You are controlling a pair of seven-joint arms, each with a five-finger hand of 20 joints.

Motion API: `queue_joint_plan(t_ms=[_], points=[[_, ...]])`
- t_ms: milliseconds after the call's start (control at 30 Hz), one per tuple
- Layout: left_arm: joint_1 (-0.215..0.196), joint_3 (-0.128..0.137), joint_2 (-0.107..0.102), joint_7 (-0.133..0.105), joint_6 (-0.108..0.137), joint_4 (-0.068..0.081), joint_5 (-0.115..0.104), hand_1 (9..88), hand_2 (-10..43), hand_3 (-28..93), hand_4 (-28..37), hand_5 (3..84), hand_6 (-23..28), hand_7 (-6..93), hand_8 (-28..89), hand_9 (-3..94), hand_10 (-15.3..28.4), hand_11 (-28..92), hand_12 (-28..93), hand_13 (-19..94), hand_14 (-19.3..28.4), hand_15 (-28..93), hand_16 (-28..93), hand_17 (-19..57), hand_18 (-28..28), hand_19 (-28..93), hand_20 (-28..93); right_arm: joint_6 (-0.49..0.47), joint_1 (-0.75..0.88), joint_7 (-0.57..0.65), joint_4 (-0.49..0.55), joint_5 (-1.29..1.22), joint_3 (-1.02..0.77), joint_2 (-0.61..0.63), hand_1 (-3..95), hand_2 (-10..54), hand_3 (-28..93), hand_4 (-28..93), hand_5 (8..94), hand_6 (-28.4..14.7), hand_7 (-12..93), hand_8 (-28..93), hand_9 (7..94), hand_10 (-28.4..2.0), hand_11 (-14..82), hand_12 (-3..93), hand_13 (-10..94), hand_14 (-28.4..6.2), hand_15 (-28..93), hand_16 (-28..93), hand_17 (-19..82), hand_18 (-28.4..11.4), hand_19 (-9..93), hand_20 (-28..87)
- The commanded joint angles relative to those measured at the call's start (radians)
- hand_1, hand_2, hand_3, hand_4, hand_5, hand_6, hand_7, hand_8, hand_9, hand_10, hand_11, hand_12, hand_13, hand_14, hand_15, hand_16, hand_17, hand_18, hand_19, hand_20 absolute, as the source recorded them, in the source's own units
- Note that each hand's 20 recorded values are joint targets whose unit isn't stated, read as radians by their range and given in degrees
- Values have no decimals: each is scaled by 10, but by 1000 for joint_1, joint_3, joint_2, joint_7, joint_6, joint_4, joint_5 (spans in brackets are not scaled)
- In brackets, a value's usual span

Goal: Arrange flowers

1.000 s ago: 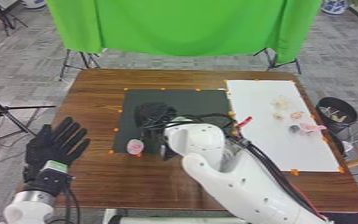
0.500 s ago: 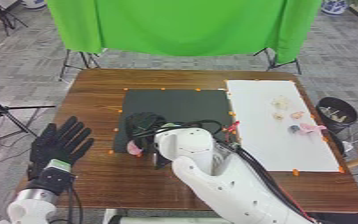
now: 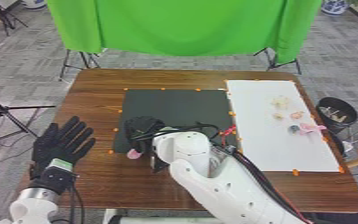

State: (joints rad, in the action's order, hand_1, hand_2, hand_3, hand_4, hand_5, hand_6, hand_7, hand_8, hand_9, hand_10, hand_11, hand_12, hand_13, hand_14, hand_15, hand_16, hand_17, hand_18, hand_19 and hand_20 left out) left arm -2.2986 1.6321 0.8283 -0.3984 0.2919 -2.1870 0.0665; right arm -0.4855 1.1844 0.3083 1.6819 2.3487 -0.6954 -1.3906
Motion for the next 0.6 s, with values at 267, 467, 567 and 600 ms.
queue_joint_plan(t_ms=[267, 467, 567, 600], points=[[-9, 2, -4, -5, -6, -4, 2, 288, 129, 723, -283, 415, 96, 153, -92, 344, 159, 197, 112, 235, 165, 366, -75, -76, 154, 401, 72, 49, -91, 60, 8, -62, -25, -48, 602, -69, 566, -282, 762, 7, 324, 53, 849, -97, 139, 314, 746, -83, 526, 260, 373, -214, 841, 386], [7, -11, -14, -8, -4, 0, 0, 288, 129, 723, -283, 415, 95, 153, -91, 344, 159, 197, 113, 235, 165, 365, -73, -76, 154, 401, 72, 76, -123, 71, -71, -22, 0, -72, 602, -69, 567, -283, 764, 6, 321, 51, 849, -97, 140, 312, 746, -84, 525, 260, 373, -214, 842, 384], [8, -14, -13, -11, 3, -2, -3, 288, 128, 722, -283, 415, 96, 153, -91, 344, 160, 197, 113, 236, 165, 366, -73, -76, 154, 401, 72, 65, -125, 63, -97, -2, 0, -84, 598, -71, 576, -283, 765, 6, 320, 46, 850, -97, 141, 311, 747, -84, 523, 260, 373, -215, 842, 382], [6, -15, -15, -18, 3, -3, -5, 287, 129, 723, -283, 415, 96, 153, -91, 344, 160, 197, 113, 236, 165, 366, -73, -76, 154, 401, 72, 61, -124, 59, -107, 10, 0, -91, 600, -71, 572, -283, 766, 6, 320, 44, 851, -96, 140, 311, 747, -84, 523, 259, 373, -215, 842, 382]])
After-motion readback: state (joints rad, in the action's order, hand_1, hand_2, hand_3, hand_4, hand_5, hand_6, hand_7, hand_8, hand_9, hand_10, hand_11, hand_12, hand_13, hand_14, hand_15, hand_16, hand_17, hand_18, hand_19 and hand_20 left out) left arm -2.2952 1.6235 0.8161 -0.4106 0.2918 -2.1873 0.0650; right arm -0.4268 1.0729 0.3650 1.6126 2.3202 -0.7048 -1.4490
